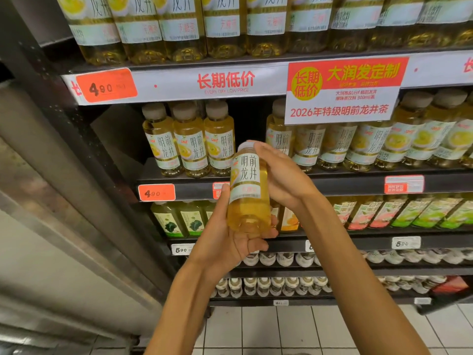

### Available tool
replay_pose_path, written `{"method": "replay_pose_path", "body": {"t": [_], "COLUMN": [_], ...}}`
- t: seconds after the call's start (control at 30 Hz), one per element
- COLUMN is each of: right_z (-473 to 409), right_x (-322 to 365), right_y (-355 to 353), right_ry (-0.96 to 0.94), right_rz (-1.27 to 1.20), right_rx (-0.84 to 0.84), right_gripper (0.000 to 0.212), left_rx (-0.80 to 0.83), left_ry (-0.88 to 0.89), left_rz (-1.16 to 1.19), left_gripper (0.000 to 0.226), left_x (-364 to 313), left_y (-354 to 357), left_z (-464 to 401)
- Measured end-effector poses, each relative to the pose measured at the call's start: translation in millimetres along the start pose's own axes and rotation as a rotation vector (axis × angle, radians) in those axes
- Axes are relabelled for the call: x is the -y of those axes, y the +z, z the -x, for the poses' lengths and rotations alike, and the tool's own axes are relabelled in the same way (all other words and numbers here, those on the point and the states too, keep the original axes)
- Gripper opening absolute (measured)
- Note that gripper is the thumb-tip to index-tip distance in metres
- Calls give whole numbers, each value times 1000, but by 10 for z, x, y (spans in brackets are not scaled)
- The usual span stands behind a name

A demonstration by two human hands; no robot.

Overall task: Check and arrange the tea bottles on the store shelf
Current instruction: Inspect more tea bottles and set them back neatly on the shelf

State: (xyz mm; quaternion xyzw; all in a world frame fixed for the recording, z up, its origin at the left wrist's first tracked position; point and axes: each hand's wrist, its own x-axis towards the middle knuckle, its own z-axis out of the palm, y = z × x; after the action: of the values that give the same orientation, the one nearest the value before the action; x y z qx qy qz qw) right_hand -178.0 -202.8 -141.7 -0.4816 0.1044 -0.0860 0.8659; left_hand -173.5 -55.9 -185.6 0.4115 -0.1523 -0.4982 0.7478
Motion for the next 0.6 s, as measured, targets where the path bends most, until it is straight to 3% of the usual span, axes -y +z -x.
{"method": "replay_pose_path", "body": {"t": [0.17,0.3,0.4,0.47,0.6], "right_z": [6,-23,13,36,41], "right_x": [-5,23,67,49,-41], "right_y": [-47,-112,-137,-112,-64], "right_ry": [77,-60,-216,-289,-394], "right_rz": [-28,182,230,224,311], "right_rx": [20,115,176,150,-35], "right_gripper": [32,43,54,58,50], "left_rx": [63,-49,-181,-244,-273], "left_ry": [-38,8,94,168,298], "left_rz": [-72,-196,-305,-382,-519], "left_gripper": [70,57,68,72,59], "left_x": [-112,-80,-55,-48,-35], "left_y": [12,4,-48,-111,-209], "left_z": [26,-2,-52,-97,-198]}}
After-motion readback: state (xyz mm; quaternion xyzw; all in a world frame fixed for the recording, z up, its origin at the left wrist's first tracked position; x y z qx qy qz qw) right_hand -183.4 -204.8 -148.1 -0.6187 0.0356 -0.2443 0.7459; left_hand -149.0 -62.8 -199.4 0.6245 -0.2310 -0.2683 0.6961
